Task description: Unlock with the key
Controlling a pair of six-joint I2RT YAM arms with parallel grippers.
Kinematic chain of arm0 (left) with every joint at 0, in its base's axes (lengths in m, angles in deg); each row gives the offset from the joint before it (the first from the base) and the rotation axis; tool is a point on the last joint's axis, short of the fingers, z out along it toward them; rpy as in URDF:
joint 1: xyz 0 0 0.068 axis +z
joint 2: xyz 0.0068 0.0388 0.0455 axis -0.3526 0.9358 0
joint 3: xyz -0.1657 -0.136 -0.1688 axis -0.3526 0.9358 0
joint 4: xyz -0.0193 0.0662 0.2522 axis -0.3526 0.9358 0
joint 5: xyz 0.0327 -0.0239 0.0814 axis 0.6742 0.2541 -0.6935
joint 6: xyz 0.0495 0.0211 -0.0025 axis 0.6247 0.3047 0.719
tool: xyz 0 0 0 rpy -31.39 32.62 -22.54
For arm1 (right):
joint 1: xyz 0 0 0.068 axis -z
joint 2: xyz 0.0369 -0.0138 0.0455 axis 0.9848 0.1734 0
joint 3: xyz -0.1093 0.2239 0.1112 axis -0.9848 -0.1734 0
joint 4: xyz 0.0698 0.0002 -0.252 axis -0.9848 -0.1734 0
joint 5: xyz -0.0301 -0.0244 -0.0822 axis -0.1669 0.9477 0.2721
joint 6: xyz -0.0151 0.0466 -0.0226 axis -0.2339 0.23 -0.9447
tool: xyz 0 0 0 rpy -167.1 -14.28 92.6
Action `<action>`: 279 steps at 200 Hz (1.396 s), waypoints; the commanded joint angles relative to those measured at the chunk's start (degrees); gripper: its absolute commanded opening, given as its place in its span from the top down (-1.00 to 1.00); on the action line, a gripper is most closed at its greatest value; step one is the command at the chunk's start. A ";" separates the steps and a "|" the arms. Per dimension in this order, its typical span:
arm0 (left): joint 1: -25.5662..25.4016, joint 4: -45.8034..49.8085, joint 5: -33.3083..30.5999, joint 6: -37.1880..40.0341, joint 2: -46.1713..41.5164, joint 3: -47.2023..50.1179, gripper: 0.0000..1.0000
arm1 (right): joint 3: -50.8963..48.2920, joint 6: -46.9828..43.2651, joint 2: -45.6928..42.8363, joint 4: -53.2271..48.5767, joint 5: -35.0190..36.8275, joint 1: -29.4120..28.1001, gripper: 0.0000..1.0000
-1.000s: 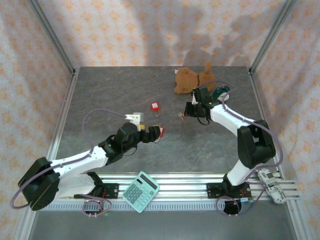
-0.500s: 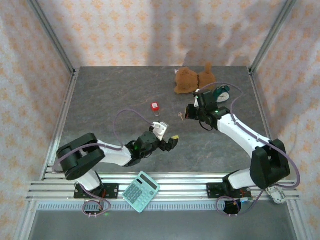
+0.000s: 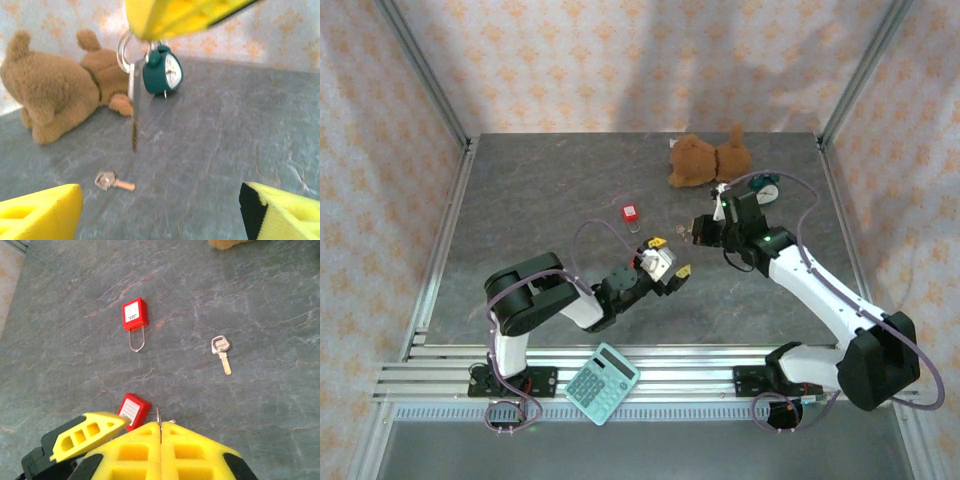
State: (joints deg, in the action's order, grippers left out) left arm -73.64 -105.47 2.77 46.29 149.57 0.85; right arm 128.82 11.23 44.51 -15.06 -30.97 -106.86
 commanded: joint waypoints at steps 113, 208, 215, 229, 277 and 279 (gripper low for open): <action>1.58 -4.24 0.24 -1.38 4.09 -4.98 -0.03 | -2.57 3.30 -5.57 -0.78 -3.83 -1.58 1.00; 1.84 -4.26 2.18 -1.83 4.35 -5.29 0.46 | -3.53 3.22 -6.15 -0.86 -3.68 -1.55 1.00; 1.78 -4.29 2.23 -1.75 4.31 -5.14 0.52 | -3.55 3.22 -6.15 -0.86 -3.57 -1.54 1.00; 1.83 -4.25 2.20 -1.70 4.18 -4.95 0.59 | -3.60 3.26 -6.15 -0.90 -3.46 -1.54 1.00; 2.09 -4.26 3.00 -1.43 3.67 -4.34 0.90 | -3.75 3.19 -6.32 -1.15 -2.95 -1.54 1.00; 2.08 -4.31 3.09 -1.43 3.65 -4.28 0.92 | -3.78 3.14 -6.32 -1.13 -2.84 -1.54 1.00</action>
State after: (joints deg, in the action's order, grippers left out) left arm -72.24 -107.33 5.00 44.35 153.37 -3.67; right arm 125.78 13.96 39.66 -15.45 -34.99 -108.22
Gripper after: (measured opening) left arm 0.073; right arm 0.044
